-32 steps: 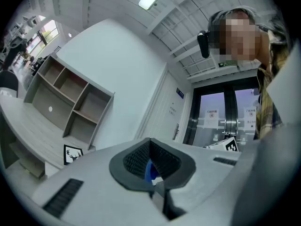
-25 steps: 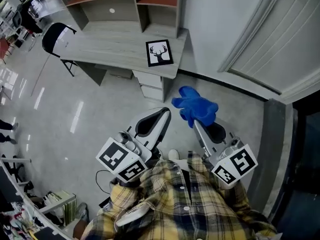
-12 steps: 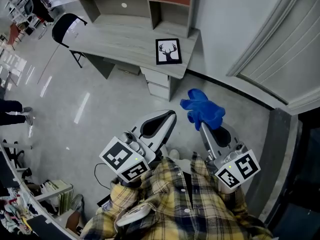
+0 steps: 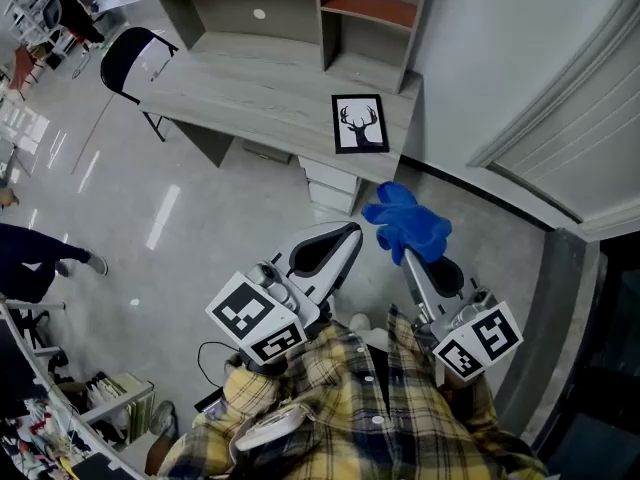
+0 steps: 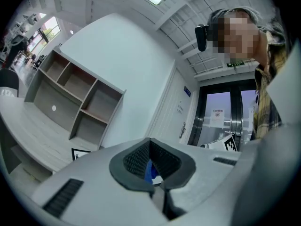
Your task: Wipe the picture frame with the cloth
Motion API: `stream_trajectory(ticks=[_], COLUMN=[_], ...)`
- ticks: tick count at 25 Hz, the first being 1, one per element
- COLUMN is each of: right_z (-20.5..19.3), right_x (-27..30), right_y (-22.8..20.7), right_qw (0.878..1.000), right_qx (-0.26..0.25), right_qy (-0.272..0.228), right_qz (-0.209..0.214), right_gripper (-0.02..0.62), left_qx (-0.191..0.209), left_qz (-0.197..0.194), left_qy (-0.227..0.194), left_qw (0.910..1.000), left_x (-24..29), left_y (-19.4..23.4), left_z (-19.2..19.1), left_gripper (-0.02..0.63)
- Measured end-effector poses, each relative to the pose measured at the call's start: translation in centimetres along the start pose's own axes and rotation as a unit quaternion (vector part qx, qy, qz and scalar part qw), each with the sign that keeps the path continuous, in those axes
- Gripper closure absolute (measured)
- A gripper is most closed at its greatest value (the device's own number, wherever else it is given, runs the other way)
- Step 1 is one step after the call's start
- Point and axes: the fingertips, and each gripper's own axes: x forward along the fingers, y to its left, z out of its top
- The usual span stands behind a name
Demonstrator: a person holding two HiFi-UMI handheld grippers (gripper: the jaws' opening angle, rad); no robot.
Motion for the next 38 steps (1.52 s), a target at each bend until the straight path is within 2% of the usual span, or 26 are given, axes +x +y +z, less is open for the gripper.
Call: stream_trajectory(ticks=[8,14,20,29,38], right_z=[1.7,1.4,0.8,1.5,5.8], right_x=[8.8,11.6,12.1,16.1,21.5], right_y=[-0.3,-1.0,-2.6,-7.7,-16.5], right_qw=[0.999,0.996,0.992,0.994,0.997], right_qx=[0.005,0.021,0.035,0.036,0.026], right_qy=[-0.012,-0.011,0.002,0.011,-0.002], right_qz=[-0.040,-0.085,-0.118,-0.099,-0.070], right_gripper=[0.545,0.545,0.544,0.545,0.545], left_qx=[-0.002,-0.012,-0.031,-0.034,-0.014], left_qz=[-0.015,-0.023,-0.032,-0.009,0.011], left_qy=[0.012,0.024,0.036,0.038,0.023], left_qw=[0.9998,0.9994,0.9983,0.9986,0.9996], left_x=[-1.2,-1.8,-1.0,2.8,11.1], left_y=[9.3,13.9,16.0,20.2,25.2], left_z=[4.0,4.6,4.1,4.5,8.2], left_gripper=[0.601,0.601,0.601,0.601,0.601])
